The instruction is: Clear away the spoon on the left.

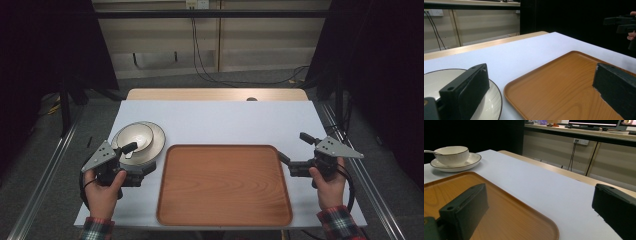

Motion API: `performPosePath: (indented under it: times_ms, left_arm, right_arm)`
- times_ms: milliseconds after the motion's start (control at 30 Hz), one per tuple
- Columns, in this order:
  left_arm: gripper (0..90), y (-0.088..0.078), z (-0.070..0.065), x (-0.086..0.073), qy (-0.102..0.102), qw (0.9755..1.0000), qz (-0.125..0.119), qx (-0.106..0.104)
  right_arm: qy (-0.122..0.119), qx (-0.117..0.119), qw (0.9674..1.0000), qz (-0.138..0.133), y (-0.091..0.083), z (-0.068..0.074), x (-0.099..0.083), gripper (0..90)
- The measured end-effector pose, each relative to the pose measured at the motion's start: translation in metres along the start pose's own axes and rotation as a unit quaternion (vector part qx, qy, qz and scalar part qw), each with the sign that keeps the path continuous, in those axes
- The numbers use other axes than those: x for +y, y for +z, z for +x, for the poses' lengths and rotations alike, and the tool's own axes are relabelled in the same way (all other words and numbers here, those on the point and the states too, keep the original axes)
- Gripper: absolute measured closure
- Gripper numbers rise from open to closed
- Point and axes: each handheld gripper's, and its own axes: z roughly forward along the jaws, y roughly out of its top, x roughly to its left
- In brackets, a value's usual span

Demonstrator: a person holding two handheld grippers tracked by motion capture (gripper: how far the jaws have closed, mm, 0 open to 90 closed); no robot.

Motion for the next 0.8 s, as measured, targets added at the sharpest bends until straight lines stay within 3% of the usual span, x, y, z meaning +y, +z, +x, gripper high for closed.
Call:
performPosePath:
  times_ms: [233,533,800]
  left_arm:
    - [0.4,-0.002,0.003,0.001,-0.012,0.9998,0.005,0.013]
    - [0.0,-0.007,0.003,0.000,-0.018,0.9991,0.019,0.032]
    - [0.0,-0.015,0.008,0.001,-0.017,0.9984,0.015,0.051]
  right_arm:
    - [-0.006,0.010,0.9999,0.007,0.003,0.000,-0.001,0.2]
    - [-0.006,0.003,1.0000,0.006,0.002,-0.002,-0.001,0.3]
    - [-0.006,0.005,0.9999,0.009,0.006,-0.003,-0.003,0.4]
